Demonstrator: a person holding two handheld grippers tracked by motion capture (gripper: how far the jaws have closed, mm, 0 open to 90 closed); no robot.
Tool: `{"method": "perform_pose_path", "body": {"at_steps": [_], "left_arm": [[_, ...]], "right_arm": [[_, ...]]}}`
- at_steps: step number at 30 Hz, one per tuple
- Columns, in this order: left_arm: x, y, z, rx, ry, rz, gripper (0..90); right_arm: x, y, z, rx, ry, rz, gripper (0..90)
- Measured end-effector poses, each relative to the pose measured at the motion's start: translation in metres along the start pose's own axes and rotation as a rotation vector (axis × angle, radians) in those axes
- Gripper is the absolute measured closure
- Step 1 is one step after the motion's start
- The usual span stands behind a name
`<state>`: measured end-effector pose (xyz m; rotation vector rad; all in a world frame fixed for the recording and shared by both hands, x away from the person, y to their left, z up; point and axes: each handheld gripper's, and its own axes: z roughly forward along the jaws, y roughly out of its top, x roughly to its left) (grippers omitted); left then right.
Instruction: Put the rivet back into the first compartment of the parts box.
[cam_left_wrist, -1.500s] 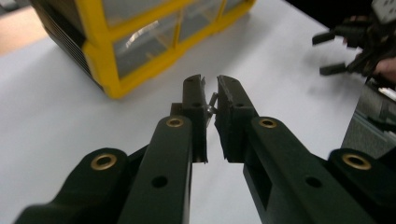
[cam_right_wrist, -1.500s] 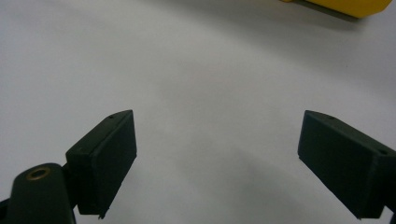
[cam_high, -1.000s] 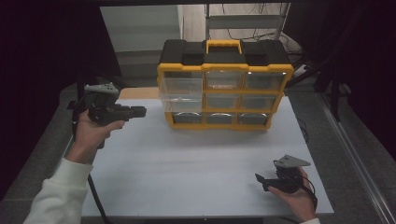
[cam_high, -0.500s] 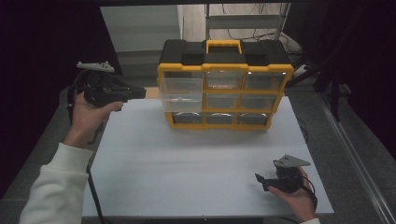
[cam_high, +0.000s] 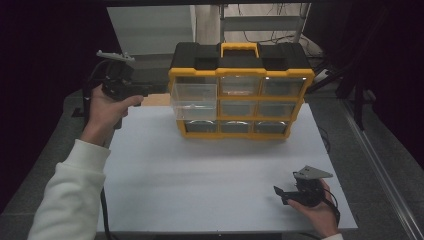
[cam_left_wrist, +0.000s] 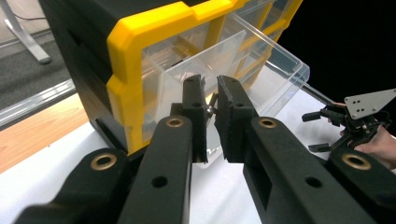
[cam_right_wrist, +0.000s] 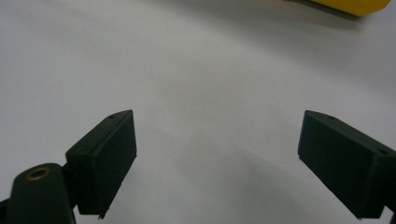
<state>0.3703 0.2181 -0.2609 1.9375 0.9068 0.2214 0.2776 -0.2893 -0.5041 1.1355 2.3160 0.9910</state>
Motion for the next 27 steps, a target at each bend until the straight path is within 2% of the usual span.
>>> {"method": "perform_pose_path", "body": {"at_steps": [15,20,22,24,26,27], "left_arm": [[-0.015,0.016,0.039,0.03,-0.033,0.026,83.2],[-0.02,0.018,0.05,0.04,-0.038,0.039,83.1],[-0.021,0.018,0.052,0.044,-0.027,0.044,82.5],[-0.021,0.017,0.051,0.021,-0.016,0.046,77.1],[-0.021,0.016,0.048,-0.005,-0.008,0.048,64.3],[-0.021,0.016,0.046,-0.014,-0.008,0.047,55.0]], "right_arm": [[0.0,0.0,0.0,0.001,0.001,-0.001,12.2],[0.0,0.0,0.001,0.002,-0.001,-0.002,12.2],[0.0,-0.001,0.001,0.002,-0.001,-0.002,12.2],[-0.001,-0.001,0.0,0.002,-0.001,-0.003,12.2],[-0.001,-0.001,0.0,0.002,-0.002,-0.003,12.2],[-0.001,-0.001,0.0,0.002,-0.002,-0.002,12.2]]}}
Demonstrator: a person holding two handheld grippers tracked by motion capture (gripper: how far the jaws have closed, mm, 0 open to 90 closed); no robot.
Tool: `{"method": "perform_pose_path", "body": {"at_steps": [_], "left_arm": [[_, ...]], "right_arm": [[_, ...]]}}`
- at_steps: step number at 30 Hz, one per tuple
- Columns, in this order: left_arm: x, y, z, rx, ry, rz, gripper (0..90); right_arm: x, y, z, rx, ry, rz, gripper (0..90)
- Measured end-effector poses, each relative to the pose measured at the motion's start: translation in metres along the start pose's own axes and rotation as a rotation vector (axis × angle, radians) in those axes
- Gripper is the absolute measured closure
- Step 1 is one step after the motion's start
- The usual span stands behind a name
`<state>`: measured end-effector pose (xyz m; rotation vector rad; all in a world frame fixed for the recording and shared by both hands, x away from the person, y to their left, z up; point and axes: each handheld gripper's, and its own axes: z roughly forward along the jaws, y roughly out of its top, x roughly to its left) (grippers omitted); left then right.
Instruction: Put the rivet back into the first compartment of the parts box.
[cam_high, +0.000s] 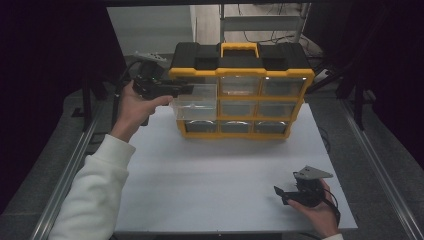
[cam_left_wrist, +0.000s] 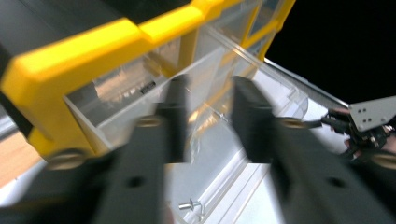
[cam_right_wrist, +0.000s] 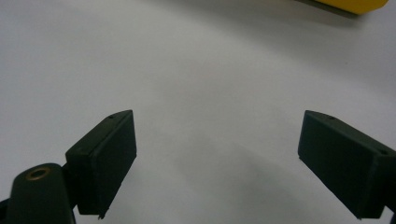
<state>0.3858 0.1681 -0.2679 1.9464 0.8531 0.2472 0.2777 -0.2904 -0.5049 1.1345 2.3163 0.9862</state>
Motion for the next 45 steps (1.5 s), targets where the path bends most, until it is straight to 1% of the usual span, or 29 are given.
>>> {"method": "perform_pose_path", "body": {"at_steps": [2,4,8,9,13,16,19,20,22,28,31,35,37,42,45], "left_arm": [[0.001,-0.002,-0.005,-0.021,-0.008,-0.004,40.4],[0.003,-0.005,-0.01,-0.029,-0.004,-0.011,29.0],[0.005,-0.011,-0.018,-0.037,0.011,-0.012,17.0],[0.006,-0.013,-0.02,-0.038,0.018,-0.01,14.9],[0.008,-0.021,-0.028,-0.053,0.037,-0.025,9.7],[0.009,-0.029,-0.032,-0.054,0.046,-0.028,8.6],[0.007,-0.038,-0.038,-0.059,0.075,-0.011,9.6],[0.007,-0.041,-0.041,-0.062,0.078,-0.007,9.8],[0.006,-0.047,-0.045,-0.069,0.072,-0.007,9.8],[0.008,-0.066,-0.053,-0.063,0.074,-0.023,9.8],[0.007,-0.077,-0.056,-0.056,0.102,-0.023,10.2],[0.005,-0.094,-0.061,-0.055,0.112,-0.024,10.7],[0.005,-0.102,-0.062,-0.052,0.122,-0.027,10.9],[0.005,-0.126,-0.061,-0.046,0.124,-0.042,11.2],[0.003,-0.142,-0.058,-0.035,0.156,-0.043,11.3]], "right_arm": [[0.0,0.0,0.0,0.0,0.0,0.002,12.1],[0.0,0.0,0.001,0.0,0.001,0.007,12.1],[0.0,0.0,0.003,0.003,0.004,0.008,12.2],[-0.001,0.001,0.004,0.005,0.004,0.008,12.2],[-0.001,0.002,0.006,0.004,0.007,0.005,12.1],[-0.001,0.003,0.007,0.002,0.008,0.002,12.0],[0.0,0.002,0.005,0.002,0.01,0.001,12.0],[0.0,0.002,0.005,0.001,0.011,0.004,12.0],[-0.001,0.002,0.003,-0.004,0.008,0.005,12.0],[0.002,0.003,0.001,-0.005,0.001,-0.001,12.0],[0.003,0.004,0.001,-0.006,0.001,-0.005,11.9],[0.003,0.004,0.001,-0.012,0.004,-0.004,11.9],[0.003,0.005,0.002,-0.012,0.004,-0.006,11.9],[0.002,0.005,0.002,-0.015,0.006,-0.01,11.9],[0.002,0.006,0.001,-0.018,0.009,-0.008,11.8]]}}
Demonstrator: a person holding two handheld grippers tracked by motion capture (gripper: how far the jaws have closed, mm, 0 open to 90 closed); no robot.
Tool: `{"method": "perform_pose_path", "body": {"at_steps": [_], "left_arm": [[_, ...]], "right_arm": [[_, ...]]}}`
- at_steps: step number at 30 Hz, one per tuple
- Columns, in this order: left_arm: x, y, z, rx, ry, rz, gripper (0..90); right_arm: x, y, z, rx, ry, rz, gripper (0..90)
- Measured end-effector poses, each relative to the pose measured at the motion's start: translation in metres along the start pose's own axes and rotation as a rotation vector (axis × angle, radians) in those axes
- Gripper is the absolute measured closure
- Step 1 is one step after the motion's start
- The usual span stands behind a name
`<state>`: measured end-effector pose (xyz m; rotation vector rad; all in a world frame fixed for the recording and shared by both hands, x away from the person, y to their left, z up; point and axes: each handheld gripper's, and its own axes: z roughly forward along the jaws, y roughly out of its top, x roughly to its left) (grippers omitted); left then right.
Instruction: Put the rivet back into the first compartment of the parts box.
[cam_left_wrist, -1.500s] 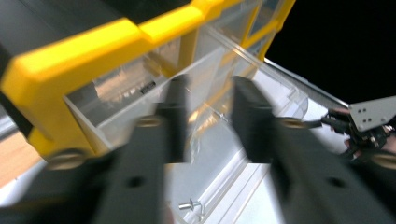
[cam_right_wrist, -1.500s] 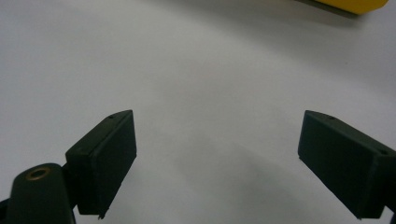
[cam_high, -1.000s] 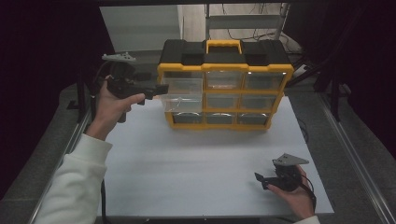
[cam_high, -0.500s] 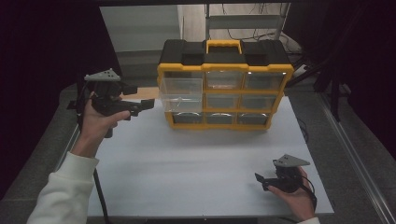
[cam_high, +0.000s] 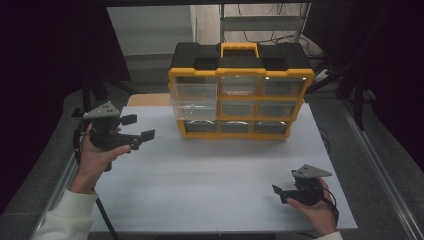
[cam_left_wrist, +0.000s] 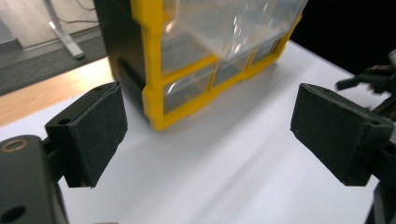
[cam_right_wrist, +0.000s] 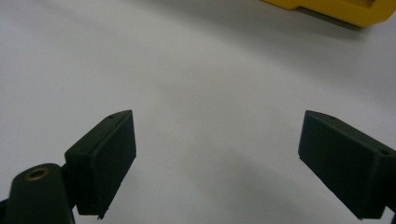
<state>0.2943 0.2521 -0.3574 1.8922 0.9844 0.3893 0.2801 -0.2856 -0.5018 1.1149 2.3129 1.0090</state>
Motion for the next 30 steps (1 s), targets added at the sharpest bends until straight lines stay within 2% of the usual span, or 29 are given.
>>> {"method": "perform_pose_path", "body": {"at_steps": [7,18,22,26,30], "left_arm": [[-0.001,-0.039,0.008,0.018,0.028,-0.015,11.8],[-0.009,-0.099,0.025,0.089,0.043,-0.04,11.9],[-0.012,-0.116,0.031,0.103,0.049,-0.054,11.8],[-0.013,-0.13,0.039,0.139,0.045,-0.066,11.6],[-0.015,-0.138,0.045,0.16,0.057,-0.06,11.8]], "right_arm": [[0.002,0.001,-0.001,-0.008,0.007,-0.002,11.6],[0.002,0.002,-0.002,-0.023,0.037,-0.003,9.7],[0.003,0.002,-0.003,-0.036,0.045,-0.01,9.4],[0.003,0.002,-0.004,-0.039,0.048,-0.011,9.3],[0.003,0.003,-0.003,-0.041,0.052,-0.015,9.2]]}}
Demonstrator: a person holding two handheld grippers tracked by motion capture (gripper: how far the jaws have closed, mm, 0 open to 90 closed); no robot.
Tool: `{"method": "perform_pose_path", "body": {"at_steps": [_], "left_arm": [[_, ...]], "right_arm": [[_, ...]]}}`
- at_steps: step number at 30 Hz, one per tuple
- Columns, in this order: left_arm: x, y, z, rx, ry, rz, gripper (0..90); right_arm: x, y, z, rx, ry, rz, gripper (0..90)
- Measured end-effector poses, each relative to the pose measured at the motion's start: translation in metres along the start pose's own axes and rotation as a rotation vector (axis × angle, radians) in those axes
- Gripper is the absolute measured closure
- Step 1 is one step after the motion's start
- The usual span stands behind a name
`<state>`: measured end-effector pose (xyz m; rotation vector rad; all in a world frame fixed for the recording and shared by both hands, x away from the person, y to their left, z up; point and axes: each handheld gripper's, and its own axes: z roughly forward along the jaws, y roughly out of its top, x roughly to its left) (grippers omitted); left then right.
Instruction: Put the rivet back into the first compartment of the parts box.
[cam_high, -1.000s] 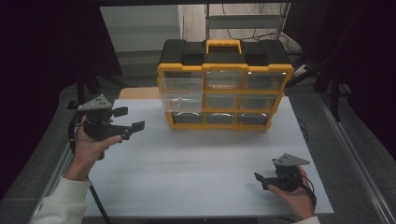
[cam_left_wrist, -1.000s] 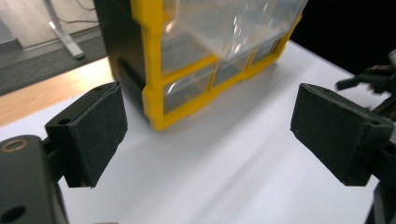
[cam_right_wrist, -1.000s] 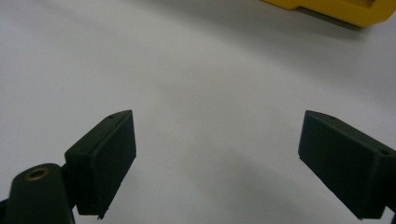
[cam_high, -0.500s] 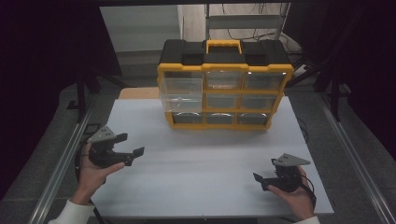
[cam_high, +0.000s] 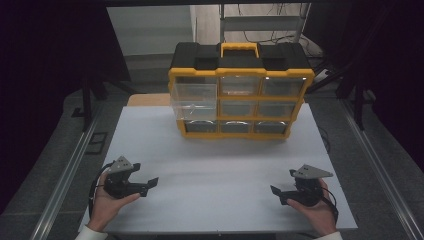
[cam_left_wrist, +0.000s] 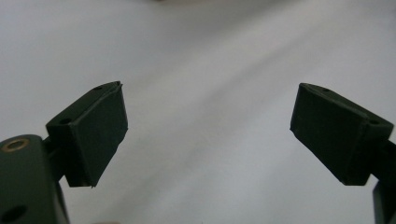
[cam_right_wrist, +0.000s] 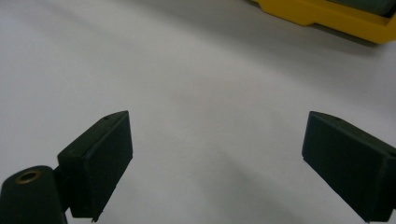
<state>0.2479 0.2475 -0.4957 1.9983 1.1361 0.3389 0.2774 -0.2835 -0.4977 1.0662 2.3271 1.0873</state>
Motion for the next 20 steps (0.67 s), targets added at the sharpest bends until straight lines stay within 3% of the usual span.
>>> {"method": "perform_pose_path", "body": {"at_steps": [6,20], "left_arm": [[-0.004,-0.005,0.009,0.024,0.02,0.008,11.8],[-0.003,-0.007,0.013,0.021,0.028,0.002,12.2]], "right_arm": [[0.0,0.0,-0.002,-0.016,0.003,0.001,9.1],[0.0,0.0,-0.003,-0.024,0.005,0.001,9.0]]}}
